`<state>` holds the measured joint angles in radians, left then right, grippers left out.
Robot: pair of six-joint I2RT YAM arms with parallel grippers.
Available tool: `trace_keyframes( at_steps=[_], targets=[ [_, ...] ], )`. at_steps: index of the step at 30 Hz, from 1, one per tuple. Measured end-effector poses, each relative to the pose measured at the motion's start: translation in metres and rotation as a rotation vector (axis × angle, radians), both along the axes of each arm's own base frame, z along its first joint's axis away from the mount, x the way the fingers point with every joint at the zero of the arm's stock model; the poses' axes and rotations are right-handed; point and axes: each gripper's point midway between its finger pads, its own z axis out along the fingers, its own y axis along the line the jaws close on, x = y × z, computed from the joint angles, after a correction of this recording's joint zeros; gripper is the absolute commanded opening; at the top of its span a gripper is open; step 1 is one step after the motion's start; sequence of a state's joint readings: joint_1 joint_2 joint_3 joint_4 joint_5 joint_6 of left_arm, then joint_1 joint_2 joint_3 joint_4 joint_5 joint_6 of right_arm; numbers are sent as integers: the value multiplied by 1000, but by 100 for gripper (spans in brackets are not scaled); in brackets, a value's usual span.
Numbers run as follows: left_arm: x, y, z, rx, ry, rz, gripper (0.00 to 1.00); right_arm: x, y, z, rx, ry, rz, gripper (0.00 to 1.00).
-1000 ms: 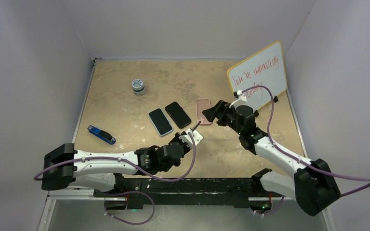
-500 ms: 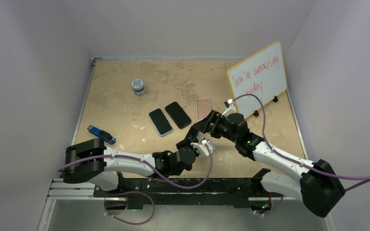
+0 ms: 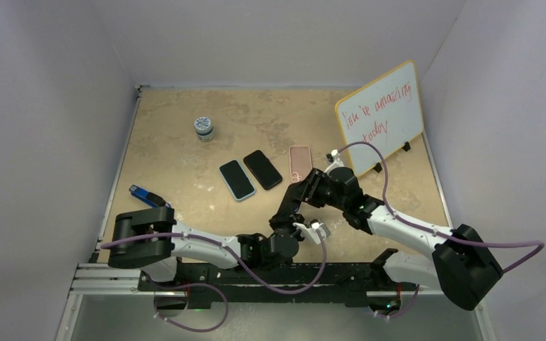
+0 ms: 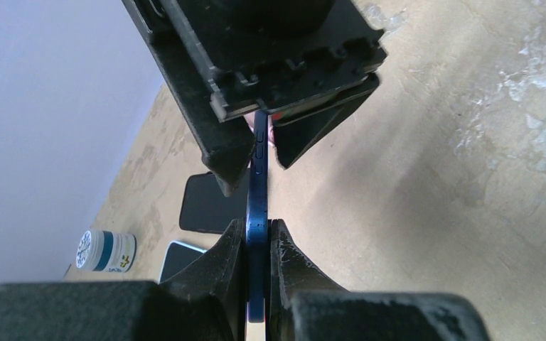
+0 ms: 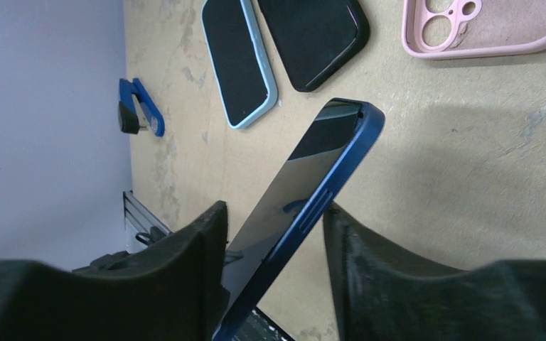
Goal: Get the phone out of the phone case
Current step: Place the phone at the center of the board.
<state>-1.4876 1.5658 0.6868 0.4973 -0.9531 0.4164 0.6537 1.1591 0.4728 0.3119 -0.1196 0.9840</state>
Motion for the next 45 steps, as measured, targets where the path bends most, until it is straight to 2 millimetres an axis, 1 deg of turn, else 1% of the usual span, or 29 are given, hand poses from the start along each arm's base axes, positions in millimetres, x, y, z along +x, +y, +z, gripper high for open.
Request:
trace_keyframes(
  at_steps=[3,5,6,7,10,11,12,17,19,21,24,27,30,32,35,39,42,43,45],
  targets=[
    [-4,-2,-5,33,-17,2,0,0,1,-1,6,24,-6,17],
    [-6,-2,-6,50,-27,4,0,-1,2,0,17,51,-19,9],
    [-7,-1,-6,53,-30,5,1,-1,3,1,28,65,-28,5],
    [-7,-1,-6,53,-31,7,4,0,4,4,41,79,-40,1],
    [-9,-3,-4,38,-25,8,16,0,3,9,55,99,-62,0],
    [-9,-4,-3,32,-21,4,23,0,2,11,53,102,-70,0],
    [-10,-6,-2,15,-10,-6,28,-1,1,11,49,100,-69,0],
    [-19,-11,6,-47,53,-64,52,-3,-3,21,0,4,-6,0],
    [-22,-11,12,-75,74,-79,62,0,-9,21,-34,-31,4,0],
    [-23,-9,20,-108,87,-83,69,5,-22,13,-96,-49,-1,0],
    [-22,-7,35,-178,108,-84,72,9,-48,-7,-193,-35,-25,0],
    [-16,-4,41,-231,156,-86,74,9,-69,-21,-260,-14,-40,0],
    [1,6,43,-297,224,-59,76,8,-88,-30,-326,-3,-47,0],
    [21,19,48,-372,268,-9,77,10,-98,-35,-366,-6,-53,0],
    [41,40,55,-475,312,62,78,9,-109,-42,-417,1,-50,0],
    [53,56,55,-583,368,126,79,13,-123,-54,-477,18,-46,0],
    [60,65,47,-633,415,178,79,12,-130,-68,-513,51,-29,0],
    [62,69,42,-644,432,197,79,14,-129,-67,-506,47,-21,1],
    [65,75,34,-664,459,228,80,18,-126,-68,-498,41,-8,7]
  ],
)
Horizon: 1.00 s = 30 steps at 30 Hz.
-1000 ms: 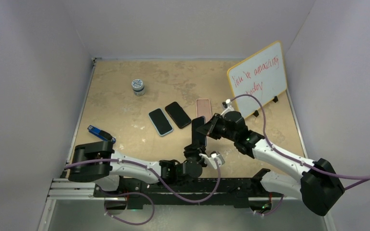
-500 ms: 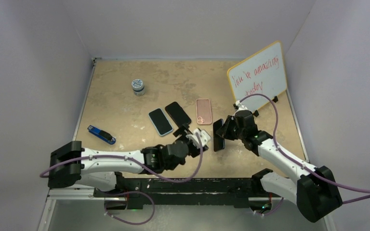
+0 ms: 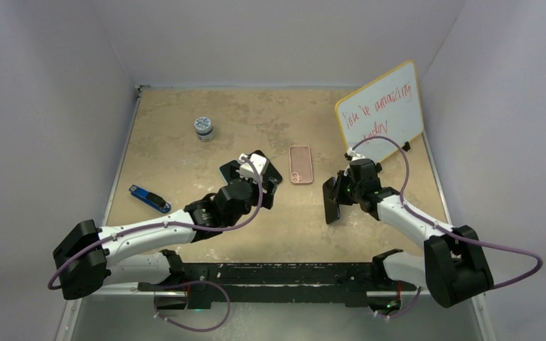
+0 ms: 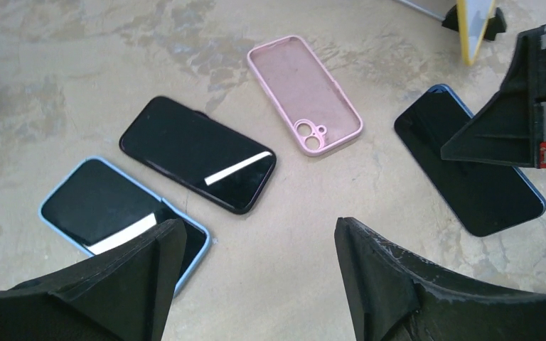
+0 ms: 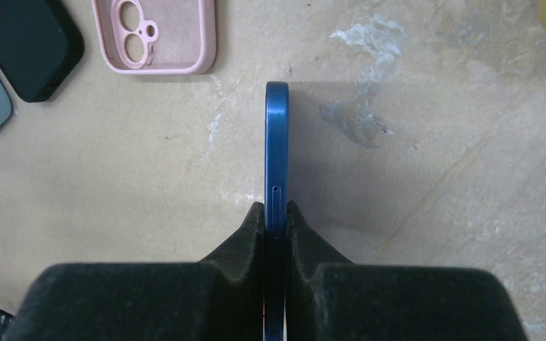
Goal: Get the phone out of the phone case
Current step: Place the phone at the center of the board.
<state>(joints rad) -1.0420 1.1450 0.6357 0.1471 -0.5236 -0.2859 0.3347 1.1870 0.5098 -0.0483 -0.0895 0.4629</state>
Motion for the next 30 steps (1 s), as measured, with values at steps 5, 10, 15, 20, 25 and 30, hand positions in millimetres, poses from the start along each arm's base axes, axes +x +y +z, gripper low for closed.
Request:
trace_keyframes(
  at_steps=[5,10,15,20,25,30],
  targets=[
    [3,13,-15,-42,62,49,80,8,4,-1,21,1,13,26],
    [4,20,-14,-94,83,74,80,8,-3,-10,3,33,-8,38],
    [5,21,-14,-115,94,84,80,8,-10,-16,-18,68,-24,50],
    [6,23,-14,-127,100,96,80,11,-14,-18,-44,85,-40,60],
    [11,29,-17,-135,109,122,82,13,-18,-17,-65,83,-47,71],
    [16,39,-23,-147,138,160,84,11,-20,-14,-76,80,-47,80]
  ],
)
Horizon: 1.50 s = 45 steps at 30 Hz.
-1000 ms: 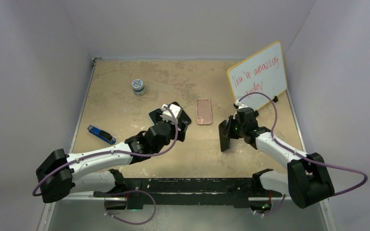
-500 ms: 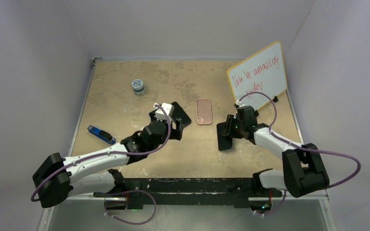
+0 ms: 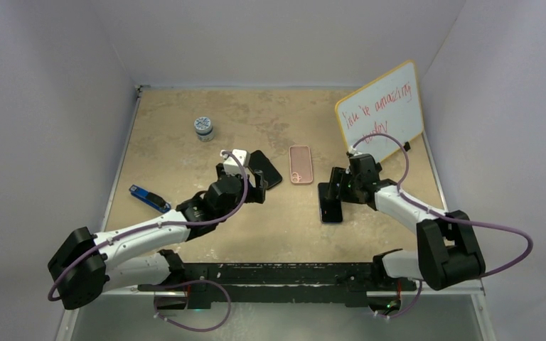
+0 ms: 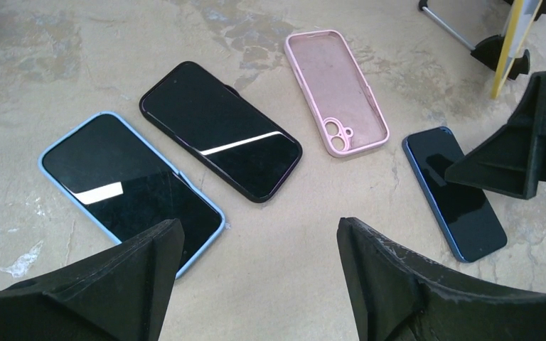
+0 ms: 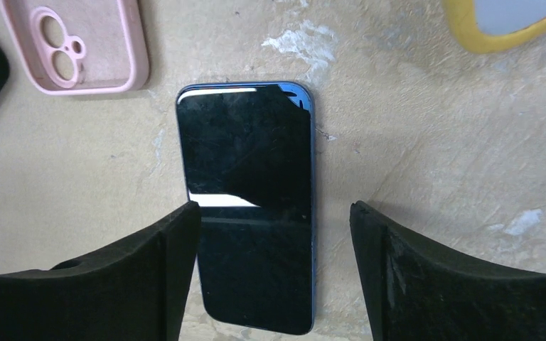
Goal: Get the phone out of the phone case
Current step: Place the phone at the center of the board, then pick up the phone at the center of the board.
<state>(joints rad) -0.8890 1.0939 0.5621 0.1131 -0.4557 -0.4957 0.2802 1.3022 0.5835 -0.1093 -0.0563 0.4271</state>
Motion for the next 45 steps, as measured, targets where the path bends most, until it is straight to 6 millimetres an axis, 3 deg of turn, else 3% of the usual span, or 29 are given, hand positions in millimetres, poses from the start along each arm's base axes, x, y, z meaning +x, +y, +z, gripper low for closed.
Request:
trace_keyframes(
  at_steps=[3,8,14,20,26,31,37,41,45],
  targets=[
    [3,4,-4,-16,24,19,85,2,-1,12,4,-41,-2,85],
    [7,4,-20,-38,95,32,86,10,1,49,43,-200,3,94],
    [20,-15,-42,-41,233,57,86,12,4,89,105,-412,23,99],
    [41,-37,-48,-36,329,124,93,4,2,100,149,-561,28,99],
    [54,-32,-55,7,386,218,97,5,10,110,180,-646,80,99],
    [58,-9,-55,20,407,282,98,13,37,95,211,-569,190,99],
    [67,24,-36,-50,407,339,98,7,100,65,180,-450,398,99],
    [62,45,-28,-92,395,365,98,24,131,62,143,-441,466,99],
    [46,61,-37,-111,396,383,98,44,164,64,84,-464,532,99]
  ],
)
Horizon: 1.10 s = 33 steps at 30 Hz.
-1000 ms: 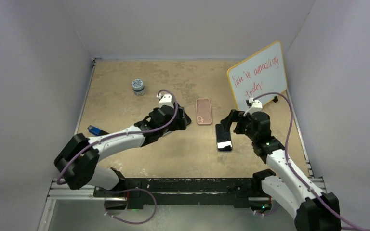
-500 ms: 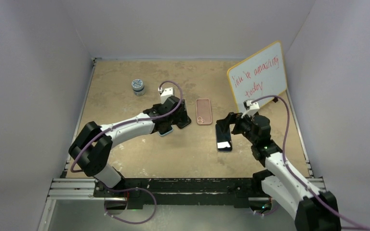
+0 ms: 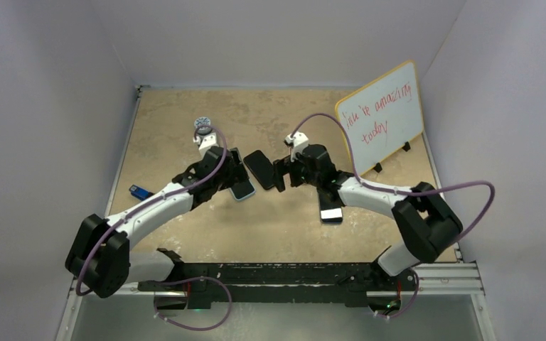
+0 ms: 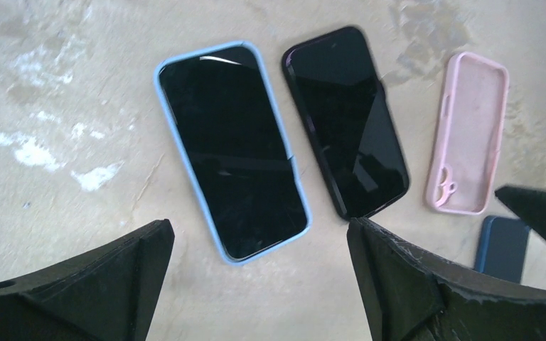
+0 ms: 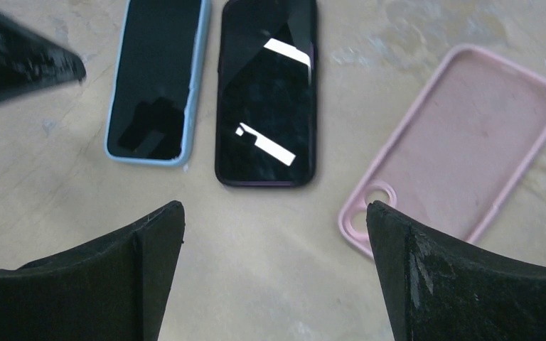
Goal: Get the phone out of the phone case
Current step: Pick up the phone at the center of the board.
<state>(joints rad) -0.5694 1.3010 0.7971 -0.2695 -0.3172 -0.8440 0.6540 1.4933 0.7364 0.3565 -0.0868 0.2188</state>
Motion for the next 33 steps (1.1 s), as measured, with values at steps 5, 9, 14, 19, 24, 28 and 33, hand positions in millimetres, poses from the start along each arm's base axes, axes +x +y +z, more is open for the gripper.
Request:
trace_keyframes(
  at_steps=[5,9,14,19,24,28,33],
  targets=[
    [-25,16,-15,-16,-13,9,98,9,34,-9,-62,-29,56,99],
    [-37,30,-10,-46,-96,30,98,15,48,-31,-132,-6,67,99],
    [-39,41,5,-81,-203,68,98,25,54,-44,-214,11,51,99],
    [-36,41,14,-100,-245,73,97,38,61,-44,-251,16,33,99],
    [-36,40,12,-100,-249,63,97,44,63,-55,-301,48,23,99],
    [-35,39,13,-101,-260,49,97,41,63,-65,-336,84,29,99],
    [-35,36,15,-114,-278,35,96,44,66,-70,-358,109,31,97]
  ],
)
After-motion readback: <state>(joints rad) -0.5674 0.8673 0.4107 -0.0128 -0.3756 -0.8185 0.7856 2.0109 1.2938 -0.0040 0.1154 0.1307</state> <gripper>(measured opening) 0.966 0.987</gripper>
